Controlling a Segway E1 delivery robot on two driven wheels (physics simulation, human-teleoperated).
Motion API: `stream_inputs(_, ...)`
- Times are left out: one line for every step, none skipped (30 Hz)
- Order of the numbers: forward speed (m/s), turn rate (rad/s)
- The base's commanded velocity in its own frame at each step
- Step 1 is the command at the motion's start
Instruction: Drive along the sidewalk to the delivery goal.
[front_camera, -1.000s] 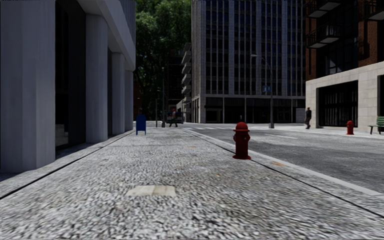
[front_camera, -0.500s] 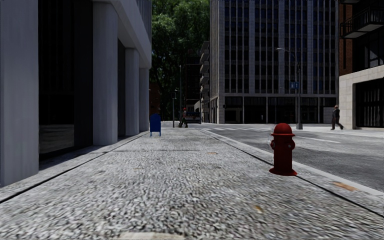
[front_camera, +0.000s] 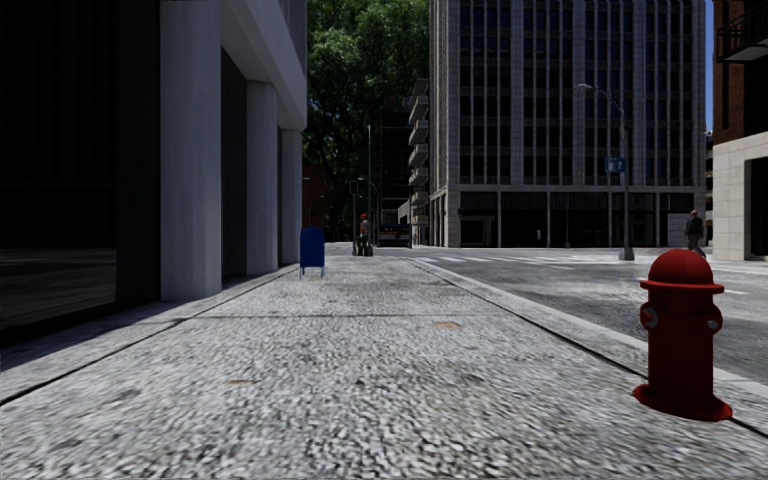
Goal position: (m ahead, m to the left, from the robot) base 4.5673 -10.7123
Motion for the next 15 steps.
stream_inputs(2.0,0.0)
stream_inputs(2.0,0.0)
stream_inputs(2.0,0.0)
stream_inputs(2.0,0.0)
stream_inputs(2.0,0.0)
stream_inputs(2.0,0.0)
stream_inputs(2.0,0.0)
stream_inputs(2.0,0.0)
stream_inputs(2.0,0.0)
stream_inputs(2.0,0.0)
stream_inputs(2.0,0.0)
stream_inputs(2.0,0.0)
stream_inputs(2.0,0.0)
stream_inputs(2.0,0.0)
stream_inputs(2.0,0.0)
